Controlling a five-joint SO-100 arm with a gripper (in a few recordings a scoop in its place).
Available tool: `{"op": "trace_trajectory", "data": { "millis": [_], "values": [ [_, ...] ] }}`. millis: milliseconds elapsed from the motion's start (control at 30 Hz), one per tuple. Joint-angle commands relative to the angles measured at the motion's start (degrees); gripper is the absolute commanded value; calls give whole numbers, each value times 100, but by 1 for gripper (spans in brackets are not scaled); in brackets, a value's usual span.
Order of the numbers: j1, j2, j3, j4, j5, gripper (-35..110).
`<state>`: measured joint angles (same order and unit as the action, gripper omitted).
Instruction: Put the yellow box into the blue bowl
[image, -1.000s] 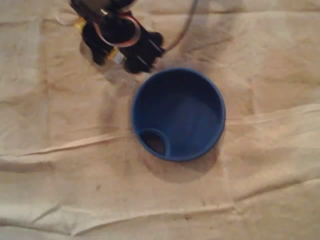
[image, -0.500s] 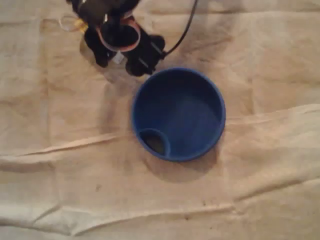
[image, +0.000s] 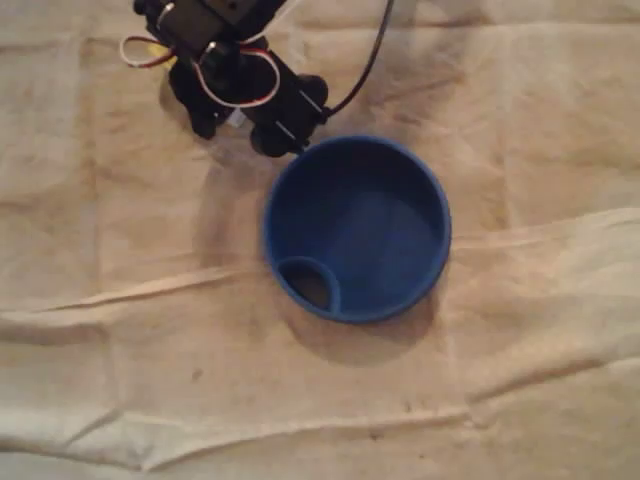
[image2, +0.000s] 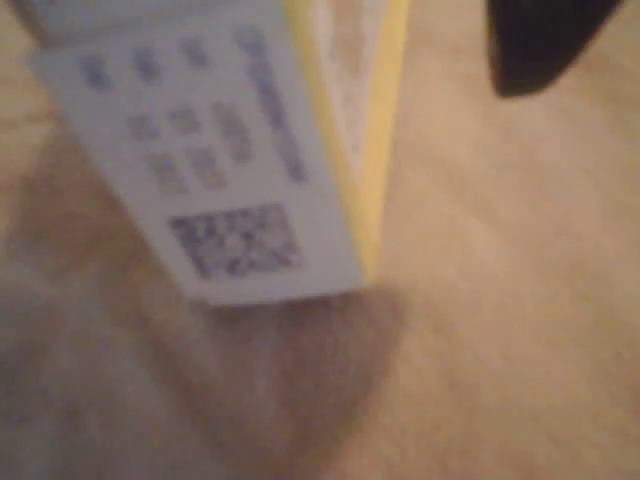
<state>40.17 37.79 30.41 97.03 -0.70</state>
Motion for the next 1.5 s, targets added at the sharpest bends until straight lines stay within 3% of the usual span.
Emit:
{"op": "trace_trajectory", "data": {
  "millis": [0,233,733,1467],
  "values": [
    [26,220,-132,-97,-62,22],
    [-18,211,-132,-97,-62,-2],
    [70,404,-132,-9,-62,0],
    [237,3999,-35,378,-53,0]
  ]
}}
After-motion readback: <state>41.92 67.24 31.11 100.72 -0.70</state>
